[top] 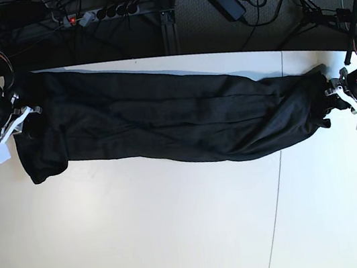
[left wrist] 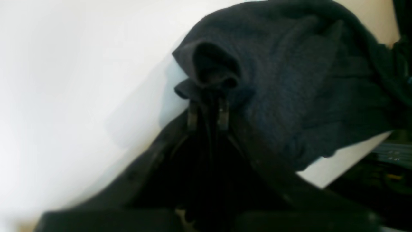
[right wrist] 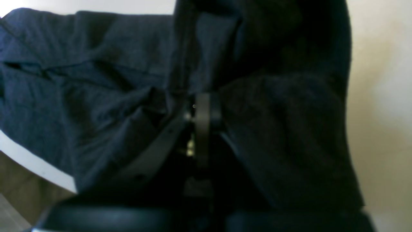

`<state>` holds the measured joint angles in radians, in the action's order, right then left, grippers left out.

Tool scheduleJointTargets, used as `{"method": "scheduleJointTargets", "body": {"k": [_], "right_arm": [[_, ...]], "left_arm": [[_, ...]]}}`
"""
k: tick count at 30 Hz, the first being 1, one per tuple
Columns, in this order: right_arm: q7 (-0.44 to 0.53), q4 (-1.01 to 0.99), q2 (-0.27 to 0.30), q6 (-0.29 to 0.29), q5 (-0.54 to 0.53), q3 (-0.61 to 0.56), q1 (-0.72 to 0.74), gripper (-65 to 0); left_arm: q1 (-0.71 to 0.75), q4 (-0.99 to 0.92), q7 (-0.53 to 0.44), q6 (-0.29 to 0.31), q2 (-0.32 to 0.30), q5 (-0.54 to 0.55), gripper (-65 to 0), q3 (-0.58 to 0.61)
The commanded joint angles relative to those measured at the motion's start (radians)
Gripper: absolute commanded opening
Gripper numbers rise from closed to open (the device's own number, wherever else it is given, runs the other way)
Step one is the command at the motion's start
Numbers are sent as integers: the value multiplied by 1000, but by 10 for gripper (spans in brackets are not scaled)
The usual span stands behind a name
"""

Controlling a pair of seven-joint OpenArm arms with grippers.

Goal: Fold the T-shirt properly
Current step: 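Hold both strip ends and pull them apart to straighten the strip, then carry the left gripper's strip end over toward the right gripper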

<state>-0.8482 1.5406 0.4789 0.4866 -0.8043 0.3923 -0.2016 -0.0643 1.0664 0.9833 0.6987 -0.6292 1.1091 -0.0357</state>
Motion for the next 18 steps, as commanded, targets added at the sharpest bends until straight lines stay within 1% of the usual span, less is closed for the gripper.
{"method": "scheduleJointTargets", "body": {"k": [1,4,7,12,18], "right_arm": [[6,17,19,63,-26,10,10,-650],[-4,18,19,63,-39,19,10,-650],[-17,18,19,63,-52,30,10,-650],[-24,18,19,63,-72,55,10,-650],[-32,19,19,64,-94,81,10,-650]], "left_arm": [[-27,3,-6,-1,-23,-69,-650,-2],[-80,3,-39,-1,-29,-144,-650,-2],[-142,-5,-42,-1,-42,-207,-650,-2],[-238,-61,-83,-1,-77,-264,-650,-2],[-335,-126,-94,-1,-105,-300,-650,-2]]}}
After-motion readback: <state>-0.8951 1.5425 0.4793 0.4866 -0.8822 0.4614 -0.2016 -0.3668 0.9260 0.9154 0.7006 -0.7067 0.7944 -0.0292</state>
